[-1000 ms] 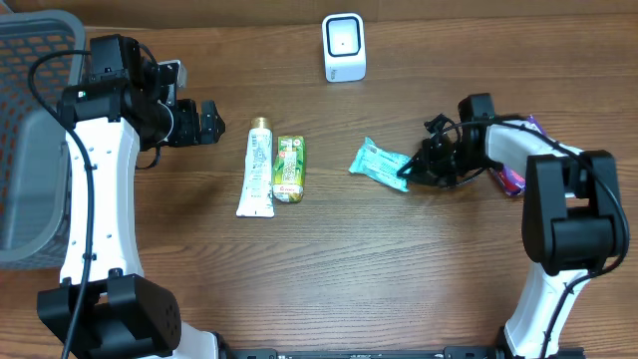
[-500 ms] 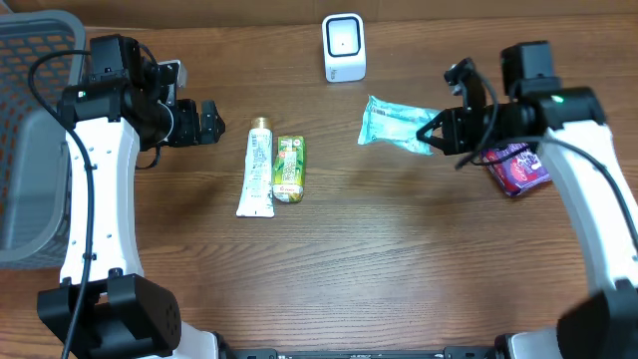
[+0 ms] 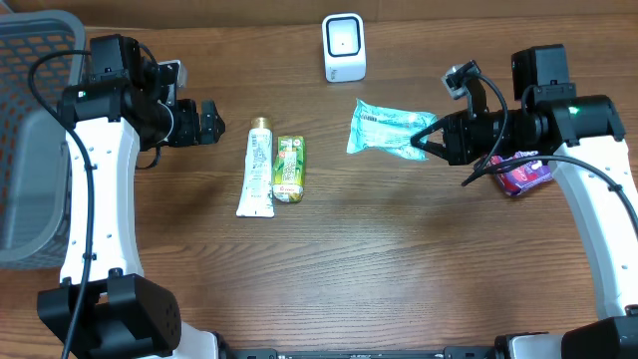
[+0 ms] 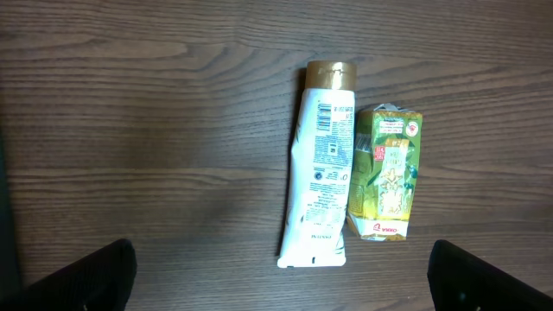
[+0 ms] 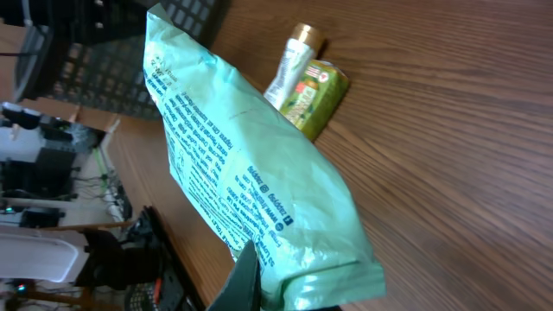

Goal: Scan the item barcode
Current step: 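Lift the mint-green packet toward the scanner with the right gripper, then hold the mint-green packet in front of the scanner face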

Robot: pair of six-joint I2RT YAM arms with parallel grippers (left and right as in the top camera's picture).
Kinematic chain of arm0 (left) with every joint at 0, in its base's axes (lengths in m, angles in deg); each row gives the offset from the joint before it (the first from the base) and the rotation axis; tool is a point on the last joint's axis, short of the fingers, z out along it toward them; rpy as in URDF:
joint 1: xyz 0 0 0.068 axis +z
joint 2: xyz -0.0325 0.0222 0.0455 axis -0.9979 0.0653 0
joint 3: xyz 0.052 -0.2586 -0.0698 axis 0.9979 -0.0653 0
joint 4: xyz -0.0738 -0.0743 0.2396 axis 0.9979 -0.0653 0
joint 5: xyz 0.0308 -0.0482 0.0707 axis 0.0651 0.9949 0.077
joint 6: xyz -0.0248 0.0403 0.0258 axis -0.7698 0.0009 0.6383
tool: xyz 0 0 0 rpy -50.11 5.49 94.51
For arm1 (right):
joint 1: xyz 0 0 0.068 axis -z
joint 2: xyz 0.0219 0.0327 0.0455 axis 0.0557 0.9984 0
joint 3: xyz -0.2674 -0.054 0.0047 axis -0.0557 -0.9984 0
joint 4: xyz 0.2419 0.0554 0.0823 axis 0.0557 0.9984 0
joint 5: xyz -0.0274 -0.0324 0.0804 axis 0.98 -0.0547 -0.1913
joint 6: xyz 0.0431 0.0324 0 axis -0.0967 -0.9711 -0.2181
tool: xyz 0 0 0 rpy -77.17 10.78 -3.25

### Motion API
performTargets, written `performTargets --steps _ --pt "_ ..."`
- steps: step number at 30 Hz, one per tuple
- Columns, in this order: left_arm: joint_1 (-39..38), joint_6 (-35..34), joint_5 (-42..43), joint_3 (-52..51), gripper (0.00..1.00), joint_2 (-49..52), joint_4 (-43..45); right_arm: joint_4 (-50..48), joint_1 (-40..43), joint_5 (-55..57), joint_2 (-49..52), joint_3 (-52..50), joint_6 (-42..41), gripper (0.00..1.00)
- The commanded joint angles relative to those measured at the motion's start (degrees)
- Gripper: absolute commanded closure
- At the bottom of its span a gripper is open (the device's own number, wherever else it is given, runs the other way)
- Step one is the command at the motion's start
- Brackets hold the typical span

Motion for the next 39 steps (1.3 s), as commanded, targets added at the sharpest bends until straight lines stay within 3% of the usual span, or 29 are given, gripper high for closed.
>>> performTargets --steps 1,6,20,31,39 --pt "0.1 -0.7 0.5 -0.1 0.0 -1.8 0.0 -2.2 0.0 -4.3 -1.6 0.8 -4.8 0.96" --pt "0.1 -0.7 0.5 -0.1 0.01 -1.8 0.0 -11.9 0.0 -5.6 -1.6 1.0 -26.1 0.96" --pt "0.1 -0.7 0.5 -0.1 0.01 -1.8 0.0 -25.9 0.0 -21.7 -1.6 4.9 -52.4 0.96" --pt "0.1 -0.7 0.5 -0.1 0.0 -1.8 0.0 -31.1 0.0 -20.3 -1.6 4.9 -55.3 0.96" --pt "0.1 -0.7 0.5 -0.1 0.0 -1.8 0.0 -30.9 -0.5 -2.8 -1.6 5.1 -51.9 0.96"
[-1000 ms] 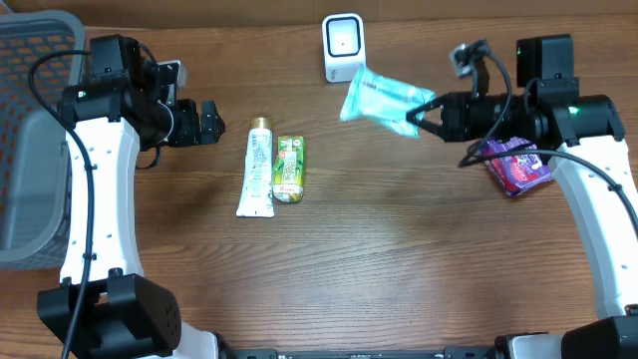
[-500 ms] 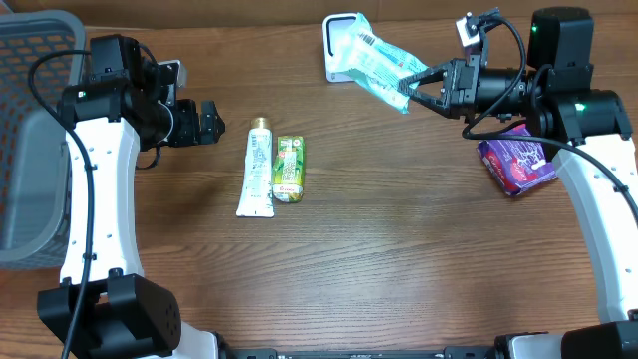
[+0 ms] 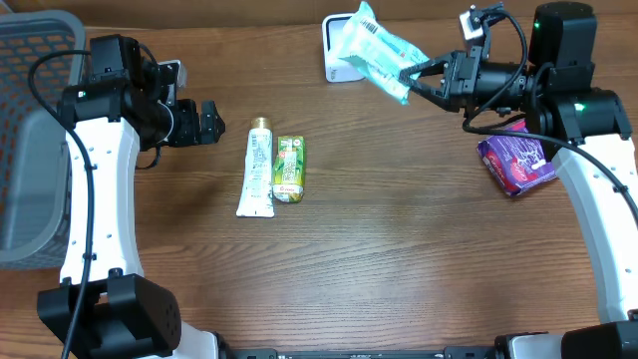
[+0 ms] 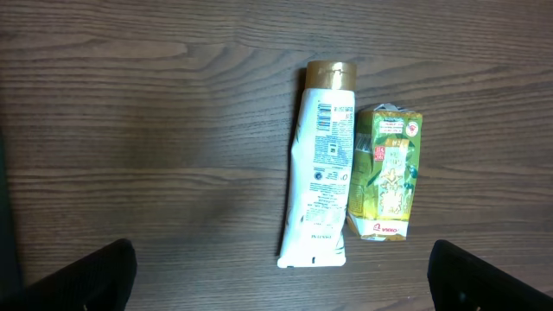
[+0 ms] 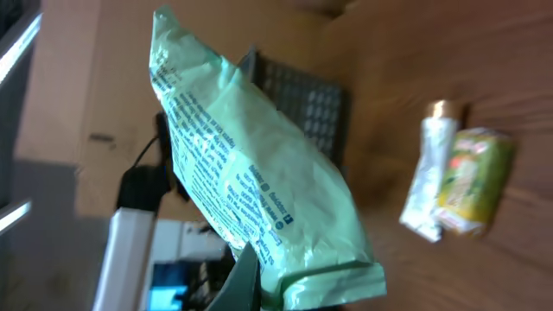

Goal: Scan the item barcode
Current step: 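Hold the mint-green packet in front of the scanner face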

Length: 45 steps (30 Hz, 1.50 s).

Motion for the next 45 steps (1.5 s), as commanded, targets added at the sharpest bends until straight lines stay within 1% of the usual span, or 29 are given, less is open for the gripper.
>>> performTargets --steps 1,2,5,7,8,9,11,13,15,18,21,23,25,26,29,33,37,45 --pt "0.1 -0.7 0.5 -0.1 0.0 -1.8 0.0 0.4 -0.5 10.9 -1.6 2.7 3.0 0.96" --pt "0.1 -0.7 0.5 -0.1 0.0 -1.8 0.0 1.7 -0.8 13.7 -1.5 3.5 4.2 0.96" --pt "0.1 -0.7 0.5 -0.1 0.0 -1.8 0.0 9.6 -2.8 26.0 -0.4 9.0 9.5 0.96" --pt "0.1 -0.7 0.5 -0.1 0.0 -1.8 0.0 16.1 -5.7 39.4 1.0 15.1 12.7 0.96" --pt "0.1 -0.7 0.5 -0.1 0.01 -1.8 0.0 18.2 -7.3 45.1 1.7 17.8 13.9 0.96" --pt "0.1 -0.7 0.5 -0.1 0.0 -1.8 0.0 20.3 -9.6 53.1 2.6 21.1 15.3 0.96" --pt "0.1 -0.7 0.5 -0.1 0.0 -1.8 0.0 22.3 -13.8 67.3 4.3 25.7 17.3 0.96" --pt "0.1 -0.7 0.5 -0.1 0.0 -1.8 0.0 22.1 -18.4 81.6 6.4 28.4 20.1 0.96" --pt "0.1 -0.7 0.5 -0.1 0.0 -1.8 0.0 20.1 -22.1 92.1 8.2 28.8 22.8 0.96" --pt "0.1 -0.7 0.5 -0.1 0.0 -1.8 0.0 13.7 -27.6 107.7 13.2 28.5 31.5 0.96" --pt "0.1 -0.7 0.5 -0.1 0.0 -1.8 0.0 1.1 -30.7 124.0 20.5 28.5 44.9 0.96" --pt "0.1 -0.7 0.5 -0.1 0.0 -1.8 0.0 -9.1 -31.1 130.0 25.5 28.5 57.3 0.96" --pt "0.1 -0.7 0.5 -0.1 0.0 -1.8 0.0 -21.4 -30.9 131.8 32.1 28.5 73.4 0.96" --pt "0.1 -0.7 0.5 -0.1 0.01 -1.8 0.0 -24.9 -30.6 131.5 34.9 28.5 77.9 0.96" --pt "0.1 -0.7 0.5 -0.1 0.0 -1.8 0.0 -30.4 -30.0 129.4 39.9 28.5 87.9 0.96" --pt "0.1 -0.7 0.5 -0.1 0.0 -1.8 0.0 -31.8 -29.6 121.4 45.2 28.5 99.0 0.96" --pt "0.1 -0.7 0.5 -0.1 0.0 -1.8 0.0 -31.9 -28.8 114.8 48.2 28.5 105.9 0.96" --pt "0.1 -0.7 0.5 -0.1 0.0 -1.8 0.0 -32.3 -26.4 113.6 50.5 28.5 106.6 0.96"
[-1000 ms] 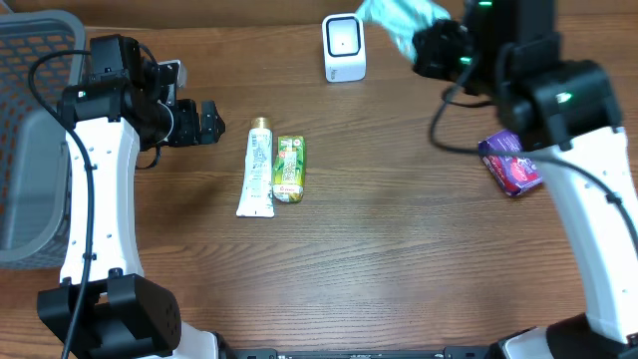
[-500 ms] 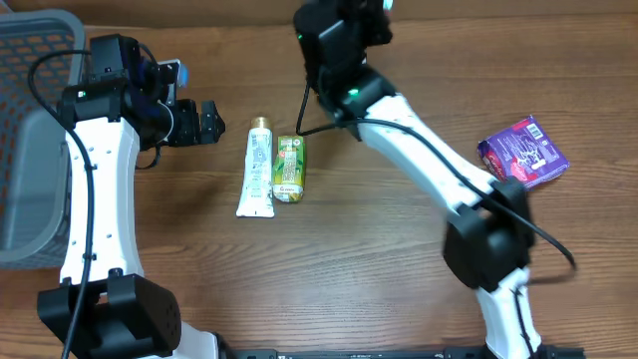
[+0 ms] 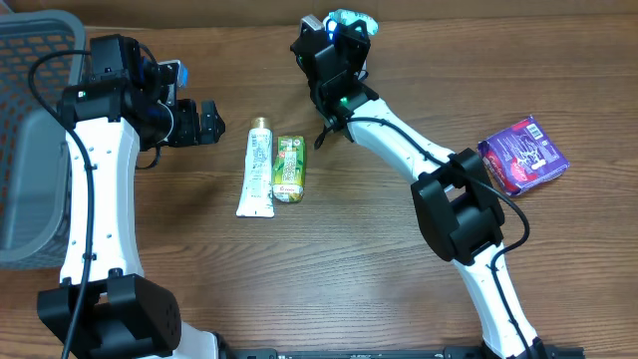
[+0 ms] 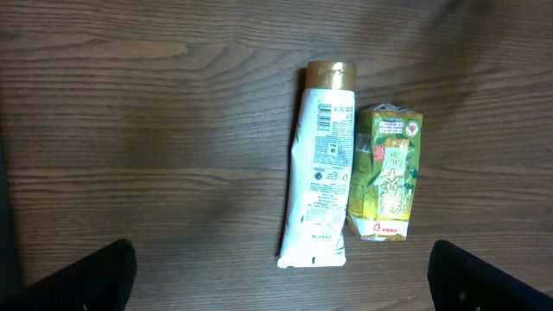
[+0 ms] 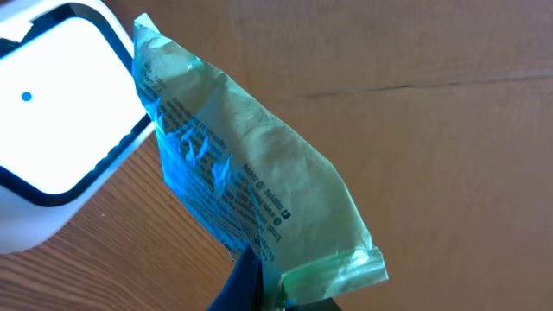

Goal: Scan the item barcode
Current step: 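Hold the mint-green packet in front of the scanner face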

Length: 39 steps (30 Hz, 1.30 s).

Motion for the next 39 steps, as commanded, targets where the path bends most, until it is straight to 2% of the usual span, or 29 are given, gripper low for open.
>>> performTargets --steps 1,19,35,37,39 --pt "0.1 -0.7 0.5 -0.1 0.0 -1.8 0.0 -0.9 2.3 -0.7 0.8 0.8 1.9 0.96" --pt "0.1 -0.7 0.5 -0.1 0.0 -1.8 0.0 -4.3 3.1 -5.1 1.7 0.7 1.7 0.96" --pt "0.1 -0.7 0.5 -0.1 0.0 -1.8 0.0 -4.6 1.7 -2.1 0.8 0.7 1.5 0.96" --pt "0.1 -0.7 0.5 -0.1 0.0 -1.8 0.0 -4.6 1.2 -1.4 -0.8 0.7 -1.2 0.96" --pt "0.1 -0.7 0.5 -0.1 0.01 -1.8 0.0 -4.5 0.7 -0.1 -3.7 0.7 -7.5 0.96"
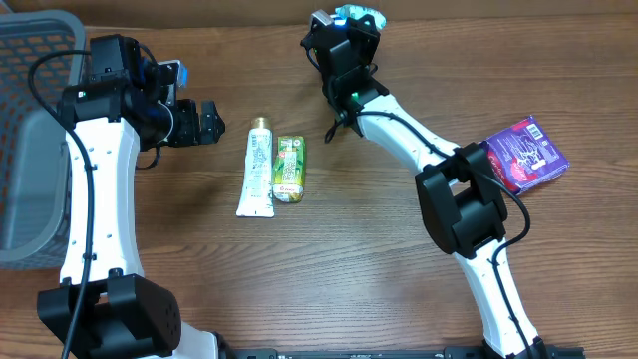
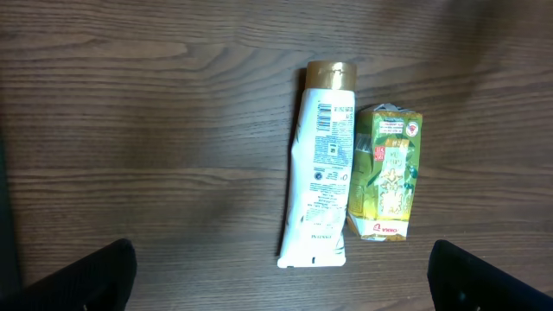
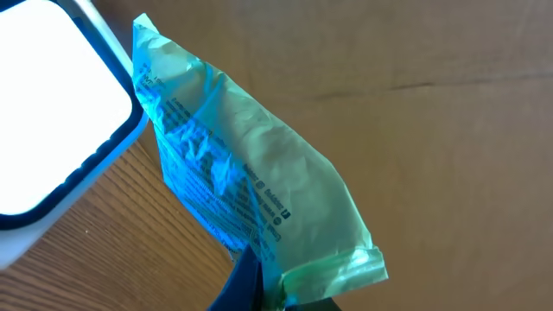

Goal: Scan the item barcode
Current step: 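Hold the mint-green packet in front of the scanner face, then carry the packet right and drop it beside the purple pouch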

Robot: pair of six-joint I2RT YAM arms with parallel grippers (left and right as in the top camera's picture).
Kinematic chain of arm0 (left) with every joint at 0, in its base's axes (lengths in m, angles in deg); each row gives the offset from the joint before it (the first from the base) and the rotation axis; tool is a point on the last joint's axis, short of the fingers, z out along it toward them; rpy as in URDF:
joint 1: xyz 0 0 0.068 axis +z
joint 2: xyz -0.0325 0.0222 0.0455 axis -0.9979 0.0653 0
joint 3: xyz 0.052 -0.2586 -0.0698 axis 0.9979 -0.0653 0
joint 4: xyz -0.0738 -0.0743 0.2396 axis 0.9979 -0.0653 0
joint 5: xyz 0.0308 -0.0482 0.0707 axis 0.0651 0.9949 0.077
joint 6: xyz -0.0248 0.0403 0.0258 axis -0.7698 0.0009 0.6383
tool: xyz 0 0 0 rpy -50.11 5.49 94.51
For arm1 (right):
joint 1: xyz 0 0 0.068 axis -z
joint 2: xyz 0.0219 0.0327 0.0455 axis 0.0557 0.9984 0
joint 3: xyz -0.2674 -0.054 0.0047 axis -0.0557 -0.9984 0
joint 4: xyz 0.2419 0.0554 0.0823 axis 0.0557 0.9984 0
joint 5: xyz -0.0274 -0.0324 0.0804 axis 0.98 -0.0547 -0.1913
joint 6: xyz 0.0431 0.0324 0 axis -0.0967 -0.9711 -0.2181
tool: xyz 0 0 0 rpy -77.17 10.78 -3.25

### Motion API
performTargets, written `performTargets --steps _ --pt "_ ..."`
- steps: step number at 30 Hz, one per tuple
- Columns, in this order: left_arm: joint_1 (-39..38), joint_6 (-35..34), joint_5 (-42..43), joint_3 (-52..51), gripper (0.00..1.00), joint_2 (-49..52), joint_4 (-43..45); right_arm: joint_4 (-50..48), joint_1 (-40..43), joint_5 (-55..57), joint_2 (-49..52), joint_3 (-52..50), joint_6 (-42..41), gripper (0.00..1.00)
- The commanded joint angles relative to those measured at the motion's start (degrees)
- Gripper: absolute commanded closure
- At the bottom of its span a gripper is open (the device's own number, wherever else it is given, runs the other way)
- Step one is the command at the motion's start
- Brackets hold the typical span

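A pale green packet point(image 3: 251, 199) hangs in my right gripper point(image 3: 268, 289), which is shut on its bottom seam. It sits right beside the white scanner point(image 3: 52, 130), and blue light falls on its printed face. In the overhead view the right arm reaches to the table's back edge; only the packet's top point(image 1: 357, 15) shows there and the scanner is hidden under the arm. My left gripper point(image 1: 204, 123) stands open over bare wood, left of a white tube point(image 2: 321, 164) and a yellow-green carton point(image 2: 387, 173).
A purple packet point(image 1: 523, 155) lies at the right side of the table. A grey mesh basket point(image 1: 30, 150) stands at the far left edge. The tube point(image 1: 257, 168) and carton point(image 1: 289, 168) lie side by side left of centre.
My right gripper and the green packet have shifted slightly to the right along the scanner's face. The blue light on the packet looks a little stronger. The left arm is unchanged.
My right gripper held the green packet low over the table, right of centre. Then it held it raised near the scanner at the back. Then the packet faced the scanner with blue light on it, and it stays there now. The left gripper stayed open and still.
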Motion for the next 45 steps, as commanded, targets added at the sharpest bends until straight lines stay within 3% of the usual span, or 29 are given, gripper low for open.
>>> performTargets --steps 1,3,7,10,14,20,26,33,35,39,41,45 --pt "0.1 -0.7 0.5 -0.1 0.01 -1.8 0.0 -0.1 -1.5 4.2 -7.1 0.7 -12.2 0.96" --pt "0.1 -0.7 0.5 -0.1 0.01 -1.8 0.0 4.3 -1.6 5.4 -11.2 0.8 -19.3 0.96" --pt "0.1 -0.7 0.5 -0.1 0.0 -1.8 0.0 24.7 -1.6 0.9 -21.1 0.8 -37.1 0.96" --pt "0.1 -0.7 0.5 -0.1 0.01 -1.8 0.0 41.0 -0.9 -12.7 -27.9 0.8 -51.7 0.96" --pt "0.1 -0.7 0.5 -0.1 0.0 -1.8 0.0 54.8 5.0 -32.3 -34.2 0.8 -68.7 0.96" --pt "0.1 -0.7 0.5 -0.1 0.01 -1.8 0.0 69.1 20.4 -55.3 -34.4 0.3 -82.9 0.96" --pt "0.1 -0.7 0.5 -0.1 0.0 -1.8 0.0 69.0 32.1 -62.3 -30.8 -6.5 -84.1 0.96" --pt "0.1 -0.7 0.5 -0.1 0.01 -1.8 0.0 56.7 40.2 -62.5 -26.6 -17.4 -84.5 0.96" --pt "0.1 -0.7 0.5 -0.1 0.0 -1.8 0.0 54.1 41.7 -62.5 -25.3 -18.7 -84.5 0.79" --pt "0.1 -0.7 0.5 -0.1 0.01 -1.8 0.0 53.3 43.8 -62.6 -24.7 -18.8 -84.5 0.78" --pt "0.1 -0.7 0.5 -0.1 0.01 -1.8 0.0 53.7 44.6 -64.2 -24.8 -18.1 -84.5 0.69" --pt "0.1 -0.7 0.5 -0.1 0.0 -1.8 0.0 57.5 45.4 -70.8 -26.2 -14.9 -83.8 0.64"
